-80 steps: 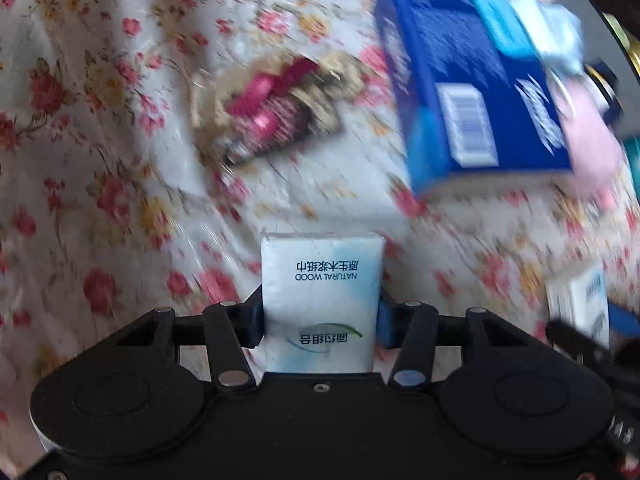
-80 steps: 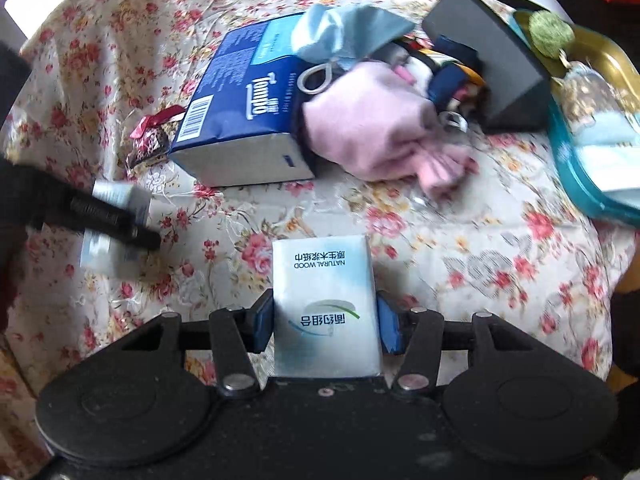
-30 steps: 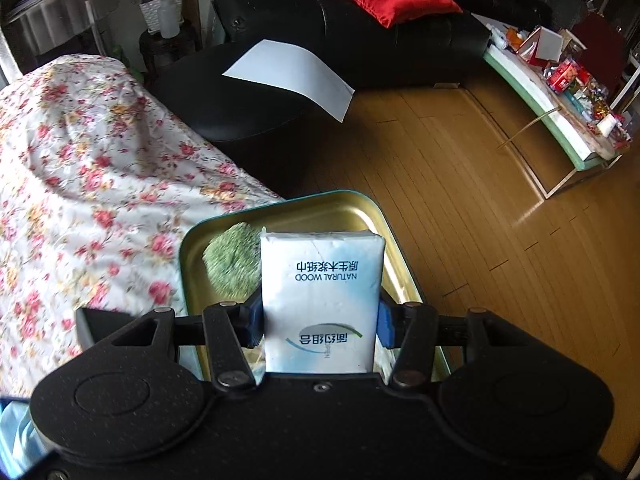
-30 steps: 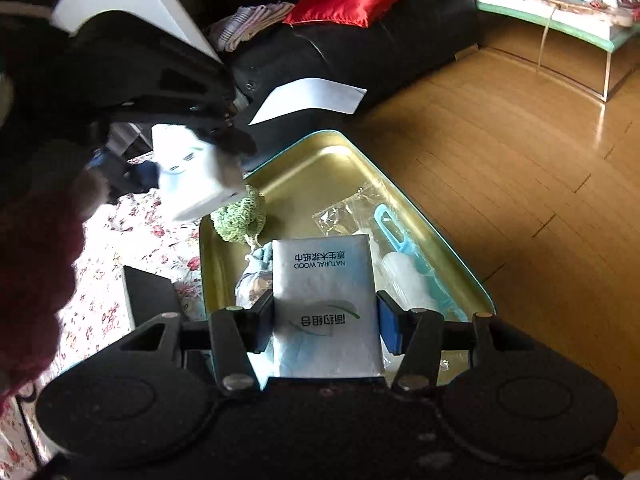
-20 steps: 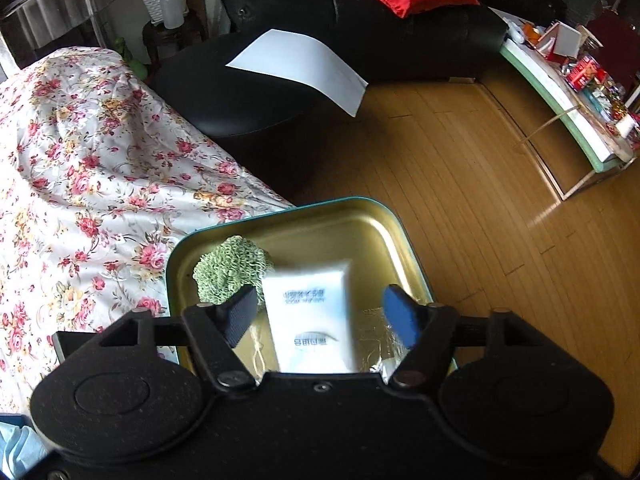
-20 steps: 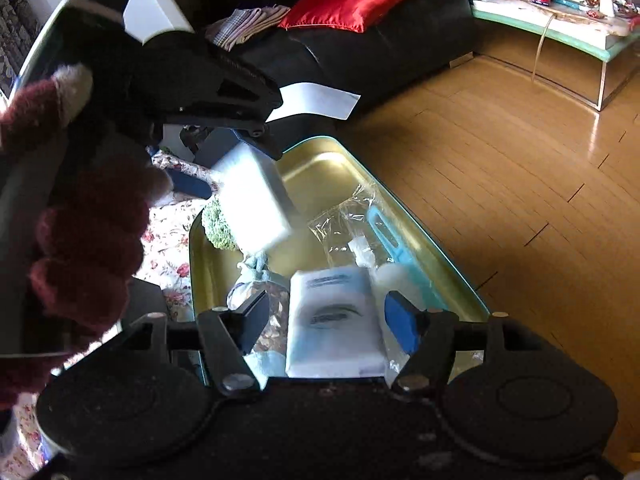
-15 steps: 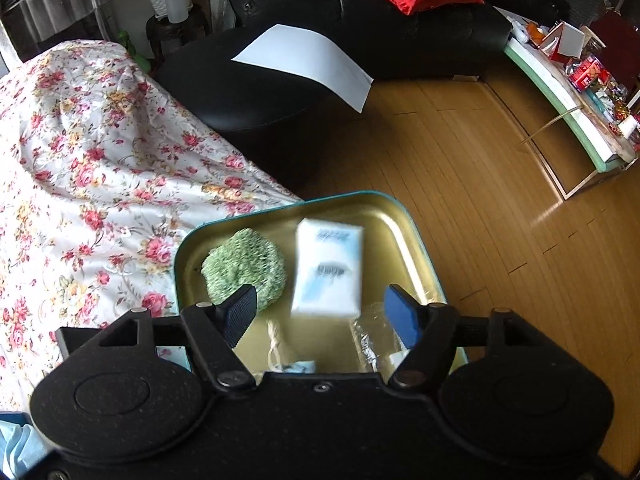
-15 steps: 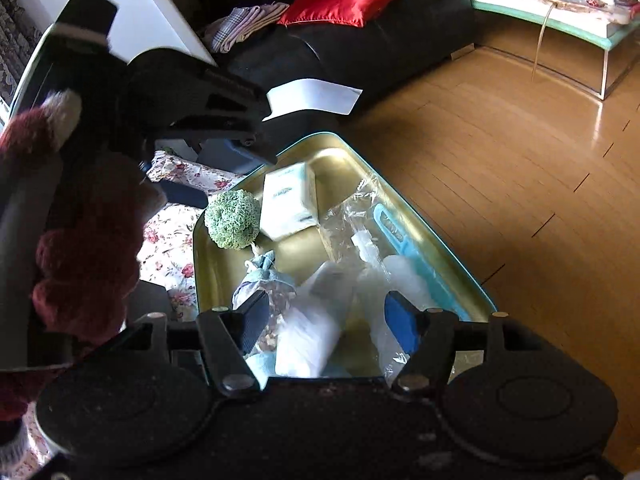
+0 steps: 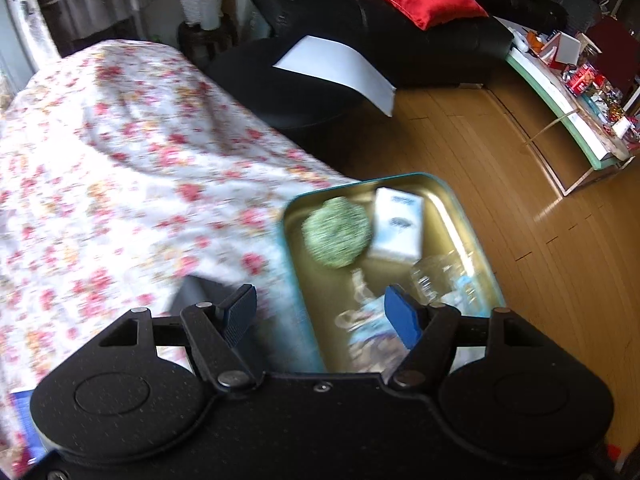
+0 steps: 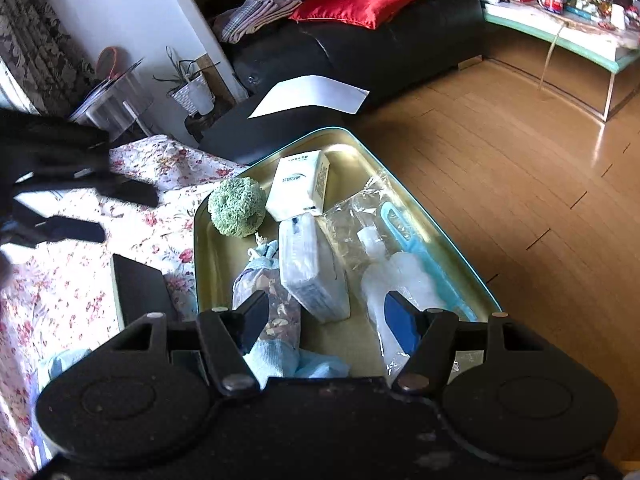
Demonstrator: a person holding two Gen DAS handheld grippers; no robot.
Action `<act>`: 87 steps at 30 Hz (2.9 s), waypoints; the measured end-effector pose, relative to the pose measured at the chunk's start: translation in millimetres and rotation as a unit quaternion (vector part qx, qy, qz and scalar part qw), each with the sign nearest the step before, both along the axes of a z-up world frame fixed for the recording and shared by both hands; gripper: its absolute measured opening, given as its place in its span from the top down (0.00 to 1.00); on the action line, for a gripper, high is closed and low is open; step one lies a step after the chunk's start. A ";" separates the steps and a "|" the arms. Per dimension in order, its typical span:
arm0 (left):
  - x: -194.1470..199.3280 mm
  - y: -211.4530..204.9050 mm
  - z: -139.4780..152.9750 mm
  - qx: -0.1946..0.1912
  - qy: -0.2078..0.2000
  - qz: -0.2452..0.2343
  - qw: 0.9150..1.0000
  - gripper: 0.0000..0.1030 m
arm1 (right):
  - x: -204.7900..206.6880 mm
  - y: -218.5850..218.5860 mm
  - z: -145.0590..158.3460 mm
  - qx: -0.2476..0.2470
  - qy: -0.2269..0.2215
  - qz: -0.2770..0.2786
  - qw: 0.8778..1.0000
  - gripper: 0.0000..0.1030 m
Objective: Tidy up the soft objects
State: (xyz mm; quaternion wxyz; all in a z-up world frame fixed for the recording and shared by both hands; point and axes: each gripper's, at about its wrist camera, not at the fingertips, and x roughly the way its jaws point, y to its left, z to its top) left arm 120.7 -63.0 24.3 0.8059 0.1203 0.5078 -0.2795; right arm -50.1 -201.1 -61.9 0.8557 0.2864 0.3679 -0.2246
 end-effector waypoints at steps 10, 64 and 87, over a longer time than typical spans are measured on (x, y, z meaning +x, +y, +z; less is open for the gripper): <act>-3.7 116.2 33.5 0.003 -0.029 0.048 0.998 0.29 | 0.7 17.8 5.1 -0.037 0.008 0.022 0.999 0.37; 26.8 352.0 -81.8 0.043 0.044 0.180 0.982 0.28 | -26.5 136.6 34.8 -0.119 0.036 0.133 0.983 0.24; 28.8 357.0 -103.1 0.029 0.119 0.227 0.966 0.25 | 50.3 226.5 62.3 -0.043 -0.006 0.195 0.980 0.24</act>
